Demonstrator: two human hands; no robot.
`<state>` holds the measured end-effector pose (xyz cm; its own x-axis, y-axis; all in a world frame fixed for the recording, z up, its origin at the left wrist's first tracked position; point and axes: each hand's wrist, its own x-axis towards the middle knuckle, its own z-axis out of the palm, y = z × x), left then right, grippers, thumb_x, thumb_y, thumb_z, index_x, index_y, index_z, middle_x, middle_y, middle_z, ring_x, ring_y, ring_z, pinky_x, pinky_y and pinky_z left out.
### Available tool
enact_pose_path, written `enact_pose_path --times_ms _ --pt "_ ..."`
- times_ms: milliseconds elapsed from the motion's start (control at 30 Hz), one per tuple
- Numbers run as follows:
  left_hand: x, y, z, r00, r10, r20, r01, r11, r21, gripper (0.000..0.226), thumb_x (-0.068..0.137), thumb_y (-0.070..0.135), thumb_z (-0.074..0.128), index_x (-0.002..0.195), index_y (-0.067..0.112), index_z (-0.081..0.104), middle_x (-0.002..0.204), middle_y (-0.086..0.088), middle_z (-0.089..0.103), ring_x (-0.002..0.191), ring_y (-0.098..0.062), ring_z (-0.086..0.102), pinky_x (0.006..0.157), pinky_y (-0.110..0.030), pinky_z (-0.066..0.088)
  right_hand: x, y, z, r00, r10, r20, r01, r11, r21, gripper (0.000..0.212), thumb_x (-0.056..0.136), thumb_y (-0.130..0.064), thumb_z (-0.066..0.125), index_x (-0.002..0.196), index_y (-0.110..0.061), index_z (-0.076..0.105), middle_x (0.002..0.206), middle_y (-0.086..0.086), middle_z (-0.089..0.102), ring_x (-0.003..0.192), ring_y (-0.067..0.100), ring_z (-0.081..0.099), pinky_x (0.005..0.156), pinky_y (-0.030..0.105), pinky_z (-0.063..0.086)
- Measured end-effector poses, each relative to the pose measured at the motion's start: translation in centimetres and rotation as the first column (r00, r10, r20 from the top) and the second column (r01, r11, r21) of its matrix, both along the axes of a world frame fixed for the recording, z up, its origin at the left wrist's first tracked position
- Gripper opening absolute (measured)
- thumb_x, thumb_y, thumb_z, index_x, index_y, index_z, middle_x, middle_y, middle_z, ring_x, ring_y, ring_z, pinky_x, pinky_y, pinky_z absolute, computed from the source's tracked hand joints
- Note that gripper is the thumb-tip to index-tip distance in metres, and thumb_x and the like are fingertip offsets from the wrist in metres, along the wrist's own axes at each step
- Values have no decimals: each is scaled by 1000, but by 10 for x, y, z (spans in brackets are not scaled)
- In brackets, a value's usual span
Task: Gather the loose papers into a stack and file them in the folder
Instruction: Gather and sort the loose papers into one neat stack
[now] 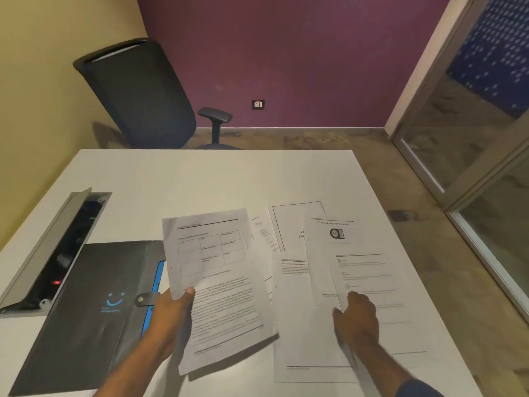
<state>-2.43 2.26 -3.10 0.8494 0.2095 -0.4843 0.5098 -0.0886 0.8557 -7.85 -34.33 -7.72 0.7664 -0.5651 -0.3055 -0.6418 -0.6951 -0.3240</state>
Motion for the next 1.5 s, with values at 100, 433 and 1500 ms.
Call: enact_pose_path --times_ms 100,433,1500 --pt "-5 -2 -2 1000 -5 -7 5 999 40 26 99 24 57 124 17 61 97 6 69 98 -26 65 88 -42 52 -9 -9 -14 996 4 -92 -9 998 -60 54 88 -40 60 135 -16 48 130 3 51 123 24 46 96 36 47" --pt "-8 -10 6 996 -57 -63 57 998 12 19 99 28 56 117 20 56 117 -11 67 113 -38 60 105 -62 42 -7 -3 -26 971 150 -186 -198 939 -280 23 96 -25 42 114 -20 54 115 -1 55 106 19 53 82 28 50" --pt "29 -33 -4 973 -74 -219 38 986 -164 26 99 28 58 123 18 60 106 -9 75 95 -31 70 61 -33 55 103 40 -20 951 253 -176 -281 946 -163 30 88 2 49 113 -10 63 122 4 56 118 20 51 87 29 52"
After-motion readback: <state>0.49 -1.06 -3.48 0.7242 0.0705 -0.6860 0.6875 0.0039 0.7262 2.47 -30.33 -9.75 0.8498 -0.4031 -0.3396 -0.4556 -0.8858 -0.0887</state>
